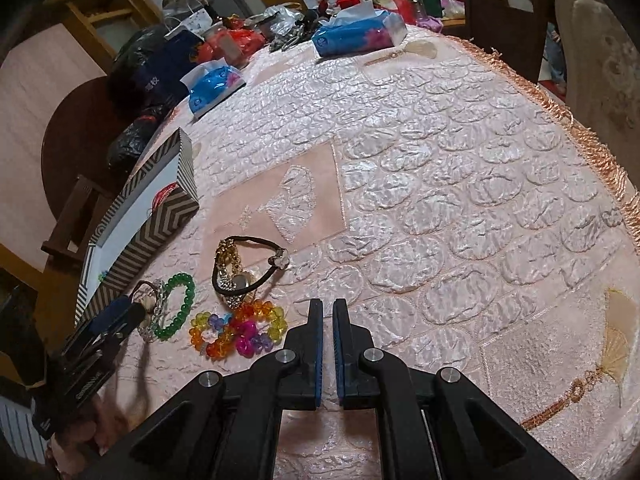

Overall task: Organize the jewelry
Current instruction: 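Grasp the white heart pendant on the black cord with the left tool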

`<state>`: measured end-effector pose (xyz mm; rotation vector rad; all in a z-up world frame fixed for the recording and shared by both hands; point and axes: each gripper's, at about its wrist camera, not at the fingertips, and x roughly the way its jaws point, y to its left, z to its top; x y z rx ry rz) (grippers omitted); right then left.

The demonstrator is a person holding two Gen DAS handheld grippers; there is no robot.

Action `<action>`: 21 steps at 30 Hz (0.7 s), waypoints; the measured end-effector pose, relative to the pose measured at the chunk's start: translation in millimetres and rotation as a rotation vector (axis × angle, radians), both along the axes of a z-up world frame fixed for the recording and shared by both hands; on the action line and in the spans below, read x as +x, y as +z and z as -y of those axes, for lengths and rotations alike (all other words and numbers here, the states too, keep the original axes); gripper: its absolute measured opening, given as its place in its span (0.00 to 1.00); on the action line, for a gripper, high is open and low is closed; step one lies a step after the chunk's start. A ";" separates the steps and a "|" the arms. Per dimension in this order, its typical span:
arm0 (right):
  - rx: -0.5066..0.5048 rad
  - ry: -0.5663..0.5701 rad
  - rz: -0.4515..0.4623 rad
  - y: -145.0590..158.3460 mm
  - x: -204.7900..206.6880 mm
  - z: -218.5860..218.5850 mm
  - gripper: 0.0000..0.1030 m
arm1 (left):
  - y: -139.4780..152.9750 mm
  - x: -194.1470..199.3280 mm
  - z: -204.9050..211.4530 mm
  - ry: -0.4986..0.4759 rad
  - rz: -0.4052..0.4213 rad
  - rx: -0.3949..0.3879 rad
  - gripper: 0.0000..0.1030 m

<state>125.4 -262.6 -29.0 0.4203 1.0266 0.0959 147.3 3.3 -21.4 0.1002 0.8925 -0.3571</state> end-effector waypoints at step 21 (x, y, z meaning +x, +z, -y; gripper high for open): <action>0.026 0.028 0.016 2.9 -0.7 0.1 0.04 | 19.7 -25.7 -65.9 0.147 0.041 -0.118 0.34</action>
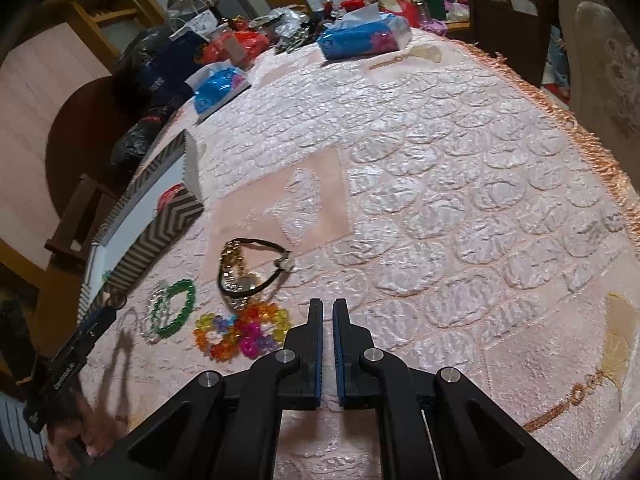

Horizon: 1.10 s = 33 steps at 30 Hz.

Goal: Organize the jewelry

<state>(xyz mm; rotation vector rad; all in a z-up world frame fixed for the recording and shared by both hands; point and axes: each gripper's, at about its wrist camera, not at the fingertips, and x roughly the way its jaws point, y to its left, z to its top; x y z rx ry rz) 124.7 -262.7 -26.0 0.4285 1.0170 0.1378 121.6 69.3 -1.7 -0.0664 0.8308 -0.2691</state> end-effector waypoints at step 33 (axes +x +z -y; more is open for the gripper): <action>-0.158 0.248 0.090 -2.4 38.7 -40.5 0.38 | -23.3 -13.0 -13.5 0.095 -0.069 -0.015 0.34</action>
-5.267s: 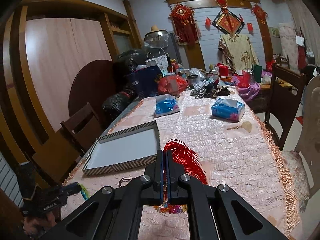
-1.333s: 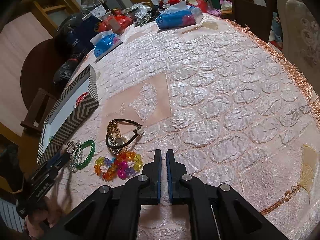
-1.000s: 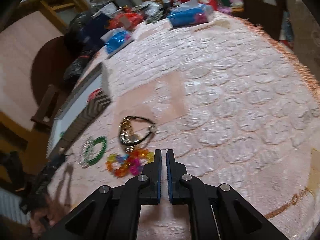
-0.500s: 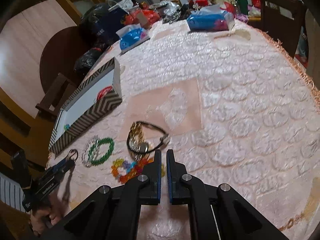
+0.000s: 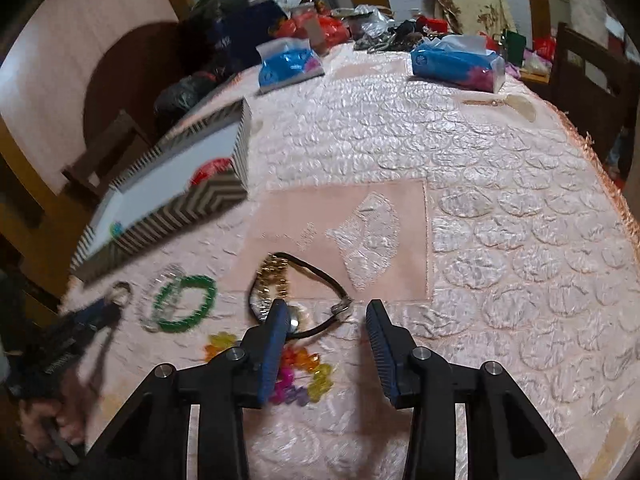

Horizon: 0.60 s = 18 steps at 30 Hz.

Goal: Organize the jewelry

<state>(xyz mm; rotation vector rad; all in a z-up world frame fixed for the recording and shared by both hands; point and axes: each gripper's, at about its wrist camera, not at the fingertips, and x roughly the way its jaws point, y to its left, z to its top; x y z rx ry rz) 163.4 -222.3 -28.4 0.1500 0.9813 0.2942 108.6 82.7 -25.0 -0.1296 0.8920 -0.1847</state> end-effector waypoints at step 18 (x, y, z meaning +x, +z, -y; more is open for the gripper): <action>-0.100 -0.002 0.138 17.1 -11.9 -1.7 0.05 | 0.1 -0.1 -0.6 0.002 0.000 -0.002 0.34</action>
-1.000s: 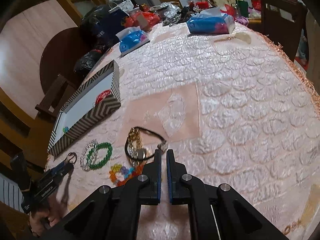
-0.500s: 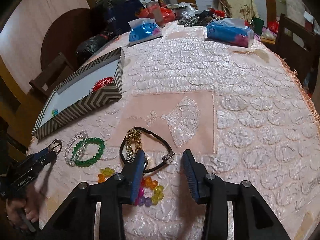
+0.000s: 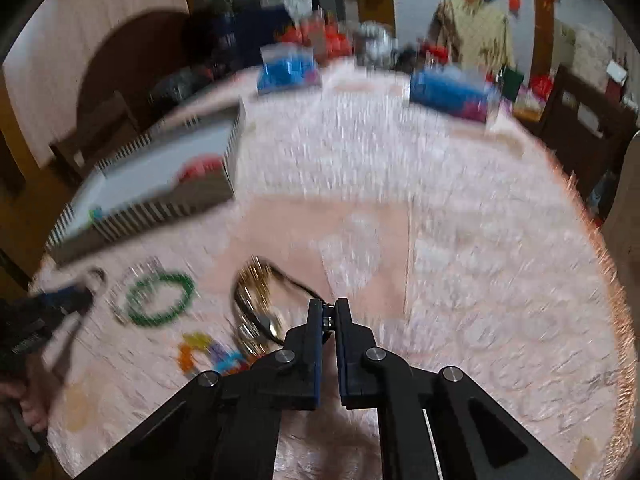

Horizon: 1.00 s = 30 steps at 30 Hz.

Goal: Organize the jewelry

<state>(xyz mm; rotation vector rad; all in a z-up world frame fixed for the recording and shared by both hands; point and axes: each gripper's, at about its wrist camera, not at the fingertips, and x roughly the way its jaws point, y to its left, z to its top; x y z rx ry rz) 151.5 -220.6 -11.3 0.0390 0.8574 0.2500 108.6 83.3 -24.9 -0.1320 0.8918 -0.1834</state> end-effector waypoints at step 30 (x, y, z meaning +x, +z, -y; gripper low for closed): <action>0.135 0.036 0.159 43.2 -34.8 -13.0 0.05 | 50.8 -23.2 -9.6 -0.022 0.158 -0.054 0.34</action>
